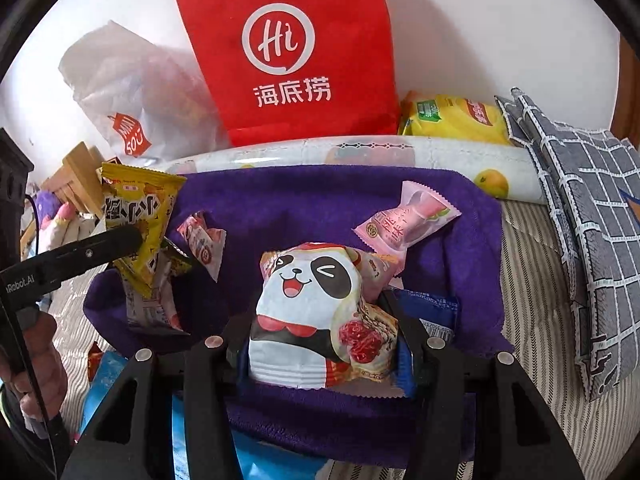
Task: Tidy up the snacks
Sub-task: 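Lower both bags onto the purple towel and open both tools, then grasp the pink bag with the right tool while the left tool moves to the red packet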
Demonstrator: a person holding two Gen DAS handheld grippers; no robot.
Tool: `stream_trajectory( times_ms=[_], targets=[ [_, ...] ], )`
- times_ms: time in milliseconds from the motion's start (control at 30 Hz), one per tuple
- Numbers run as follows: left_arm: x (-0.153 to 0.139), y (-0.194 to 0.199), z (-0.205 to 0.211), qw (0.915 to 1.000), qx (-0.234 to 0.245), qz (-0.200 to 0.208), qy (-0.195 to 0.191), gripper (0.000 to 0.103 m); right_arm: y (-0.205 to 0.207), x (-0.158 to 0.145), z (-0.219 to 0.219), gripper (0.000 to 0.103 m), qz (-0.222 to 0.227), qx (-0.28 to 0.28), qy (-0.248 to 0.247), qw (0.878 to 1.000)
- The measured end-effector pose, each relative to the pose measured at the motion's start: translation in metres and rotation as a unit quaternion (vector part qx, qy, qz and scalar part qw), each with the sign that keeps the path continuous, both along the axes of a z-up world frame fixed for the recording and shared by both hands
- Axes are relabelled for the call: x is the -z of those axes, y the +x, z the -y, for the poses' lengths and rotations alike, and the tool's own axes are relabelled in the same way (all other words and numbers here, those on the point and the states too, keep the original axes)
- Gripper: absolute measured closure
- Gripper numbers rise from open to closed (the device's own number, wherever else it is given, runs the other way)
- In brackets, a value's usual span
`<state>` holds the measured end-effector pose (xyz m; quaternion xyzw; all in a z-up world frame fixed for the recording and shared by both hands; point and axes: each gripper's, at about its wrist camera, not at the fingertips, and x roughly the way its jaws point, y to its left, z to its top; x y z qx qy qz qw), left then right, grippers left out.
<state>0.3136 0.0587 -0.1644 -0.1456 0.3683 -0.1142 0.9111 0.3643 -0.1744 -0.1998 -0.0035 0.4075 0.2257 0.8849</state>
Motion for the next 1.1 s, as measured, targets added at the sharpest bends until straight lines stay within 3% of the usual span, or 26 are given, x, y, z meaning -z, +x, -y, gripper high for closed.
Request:
stream_trajectory(
  times_ms=[200,600,733,1100],
  targets=[
    [0.005,0.003,0.008,0.9995,0.026,-0.01,-0.015,0.052,-0.002,-0.004,-0.002,0.036,0.012,0.0,-0.005,1.0],
    [0.013,0.007,0.017,0.9986,0.04,-0.035,-0.003,0.049,-0.007,-0.019,0.014,0.034,0.037,0.013,0.029,0.999],
    [0.009,0.004,0.02,0.9991,0.036,-0.02,0.013,0.033,-0.007,-0.02,0.018,0.034,0.039,0.022,0.039,0.998],
    [0.003,0.003,0.013,0.9995,0.028,-0.015,0.002,0.032,-0.014,-0.027,0.024,0.034,0.062,0.029,0.047,0.997]
  ],
)
